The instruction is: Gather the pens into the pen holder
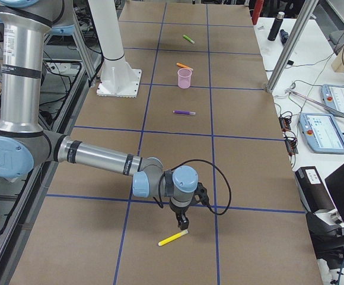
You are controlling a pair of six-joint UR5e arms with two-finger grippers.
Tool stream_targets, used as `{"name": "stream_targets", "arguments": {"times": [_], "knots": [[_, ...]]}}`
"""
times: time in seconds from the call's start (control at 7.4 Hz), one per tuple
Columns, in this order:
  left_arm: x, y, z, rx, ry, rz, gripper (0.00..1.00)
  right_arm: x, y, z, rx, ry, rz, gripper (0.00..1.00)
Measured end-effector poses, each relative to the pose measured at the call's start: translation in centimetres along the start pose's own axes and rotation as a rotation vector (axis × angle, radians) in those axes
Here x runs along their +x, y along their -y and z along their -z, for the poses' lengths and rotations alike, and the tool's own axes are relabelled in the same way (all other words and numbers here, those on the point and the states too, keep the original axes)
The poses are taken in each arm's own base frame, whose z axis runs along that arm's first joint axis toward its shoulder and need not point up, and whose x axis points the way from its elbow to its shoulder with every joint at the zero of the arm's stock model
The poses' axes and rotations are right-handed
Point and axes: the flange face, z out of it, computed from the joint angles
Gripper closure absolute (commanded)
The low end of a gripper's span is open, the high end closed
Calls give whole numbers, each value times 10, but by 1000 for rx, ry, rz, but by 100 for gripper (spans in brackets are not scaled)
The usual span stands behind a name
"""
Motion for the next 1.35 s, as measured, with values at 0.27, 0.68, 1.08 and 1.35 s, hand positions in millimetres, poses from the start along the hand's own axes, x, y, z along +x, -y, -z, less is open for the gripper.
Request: {"name": "stream_targets", "arguments": {"times": [0.27,0.68,1.08,1.35], "knots": [[3,2,-1,-1,-1,-7,0,19,-6,-14,-23,13,-2,2],[6,6,-6,-8,-2,-12,0,40,10,-30,-50,32,-76,4],[8,8,-9,-12,-3,-15,0,49,17,-37,-65,36,-120,12],[9,8,-9,-13,-4,-16,0,53,21,-38,-56,15,-101,17]]}}
